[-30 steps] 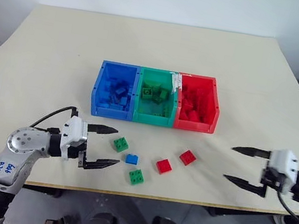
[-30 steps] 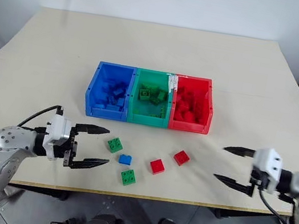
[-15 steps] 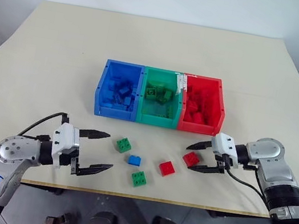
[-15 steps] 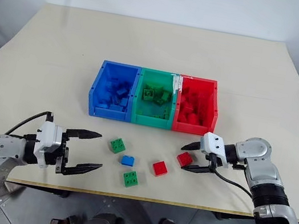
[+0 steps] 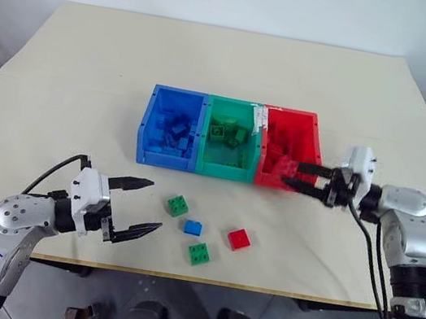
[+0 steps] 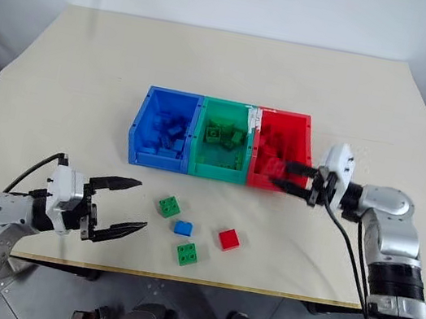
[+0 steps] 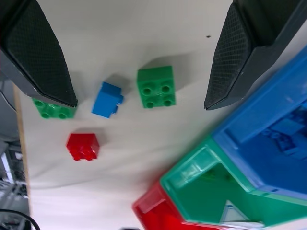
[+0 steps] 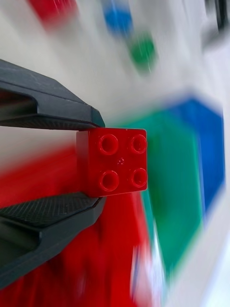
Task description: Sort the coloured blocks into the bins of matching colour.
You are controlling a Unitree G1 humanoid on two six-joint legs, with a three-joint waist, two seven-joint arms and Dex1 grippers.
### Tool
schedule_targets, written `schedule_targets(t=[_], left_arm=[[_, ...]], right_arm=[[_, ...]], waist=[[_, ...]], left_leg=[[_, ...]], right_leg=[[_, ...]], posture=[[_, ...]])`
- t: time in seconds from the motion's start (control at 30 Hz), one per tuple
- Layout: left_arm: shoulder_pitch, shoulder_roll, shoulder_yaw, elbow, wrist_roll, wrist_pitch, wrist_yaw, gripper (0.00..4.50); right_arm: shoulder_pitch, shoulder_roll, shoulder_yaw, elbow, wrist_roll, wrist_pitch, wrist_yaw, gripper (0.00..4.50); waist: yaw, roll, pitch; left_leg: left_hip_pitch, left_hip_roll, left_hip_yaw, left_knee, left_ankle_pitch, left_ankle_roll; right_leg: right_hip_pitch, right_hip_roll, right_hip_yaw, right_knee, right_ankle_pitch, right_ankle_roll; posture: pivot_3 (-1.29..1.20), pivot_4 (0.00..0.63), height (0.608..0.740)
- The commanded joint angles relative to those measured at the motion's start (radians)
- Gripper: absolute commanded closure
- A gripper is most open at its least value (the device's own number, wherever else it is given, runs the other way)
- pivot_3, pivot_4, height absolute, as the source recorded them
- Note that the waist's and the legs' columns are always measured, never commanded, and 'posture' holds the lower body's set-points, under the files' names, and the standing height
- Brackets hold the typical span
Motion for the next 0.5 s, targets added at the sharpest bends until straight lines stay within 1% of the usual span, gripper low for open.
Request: schedule_targets(t=[0.03,0.1,0.13,0.17,0.2,0.3,0.33,0.43,0.5], left_arm=[[-0.011,0.008,0.044,-0.019,-0.026,0.002,0.012,0.0],[-0.008,0.017,0.061,-0.014,-0.025,0.001,0.007,0.0],[-0.007,0.02,0.066,-0.012,-0.025,0.0,0.005,0.0],[-0.005,0.022,0.07,-0.012,-0.026,0.0,0.003,0.0],[-0.005,0.023,0.072,-0.009,-0.026,-0.001,0.0,0.0],[-0.013,0.027,0.063,-0.001,-0.025,0.009,-0.01,0.0],[-0.022,0.027,0.051,0.004,-0.022,0.012,-0.016,0.0],[-0.056,0.021,0.021,0.025,-0.015,0.011,-0.034,0.0],[-0.085,0.024,-0.006,0.048,0.0,-0.007,-0.062,0.0]], right_arm=[[-0.086,0.022,-0.027,0.09,-0.066,-0.025,-0.107,3.06],[-0.107,0.035,-0.028,0.104,-0.065,-0.008,-0.109,2.3],[-0.108,0.039,-0.025,0.106,-0.074,-0.025,-0.113,2.05],[-0.103,0.039,-0.03,0.097,-0.068,-0.024,-0.108,1.67],[-0.093,0.036,-0.04,0.085,-0.064,-0.035,-0.106,1.38],[-0.042,0.014,-0.094,0.023,-0.019,-0.054,-0.076,0.29],[0.005,-0.004,-0.117,-0.031,0.021,-0.046,-0.026,0.02],[0.178,-0.087,-0.165,-0.166,0.066,-0.056,0.091,0.02],[0.298,-0.151,-0.2,-0.226,0.077,-0.046,0.143,0.02]], waist=[[-0.001,0.0,0.0],[-0.002,0.0,0.0],[-0.001,0.0,0.0],[0.0,0.0,0.0],[0.002,0.0,0.0],[0.007,0.0,0.0],[0.009,0.0,0.0],[0.022,0.0,0.0],[0.027,0.0,0.0]], left_leg=[[0.0,0.0,0.0,0.0,0.0,0.0],[0.0,0.0,0.001,-0.001,0.0,0.0],[-0.001,0.0,0.001,-0.001,0.0,0.0],[-0.001,0.0,0.001,-0.001,0.0,0.0],[-0.002,0.0,0.001,-0.001,0.0,0.0],[-0.003,-0.001,0.0,-0.001,0.0,0.001],[-0.003,-0.001,0.0,-0.001,0.0,0.001],[-0.004,-0.001,-0.001,-0.001,0.0,0.001],[-0.003,-0.001,-0.001,-0.001,0.0,0.001]], right_leg=[[0.0,0.0,0.0,0.0,0.0,0.0],[-0.001,0.0,0.0,0.001,0.0,0.0],[-0.001,0.001,0.0,0.001,0.0,0.0],[-0.002,0.001,0.0,0.0,0.0,0.0],[-0.002,0.001,0.0,0.001,0.0,0.0],[-0.002,0.0,0.0,0.0,0.0,0.0],[-0.002,0.0,0.0,0.0,0.0,0.0],[-0.002,0.0,-0.001,0.0,0.0,0.0],[-0.001,0.0,-0.002,-0.001,0.0,0.0]], posture=[[0.0,0.15,0.74],[0.0,0.15,0.74],[0.0,0.15,0.74],[0.0,0.15,0.74],[0.0,0.15,0.74],[0.0,0.15,0.74],[0.0,0.15,0.74],[0.0,0.15,0.74],[0.0,0.15,0.74]])
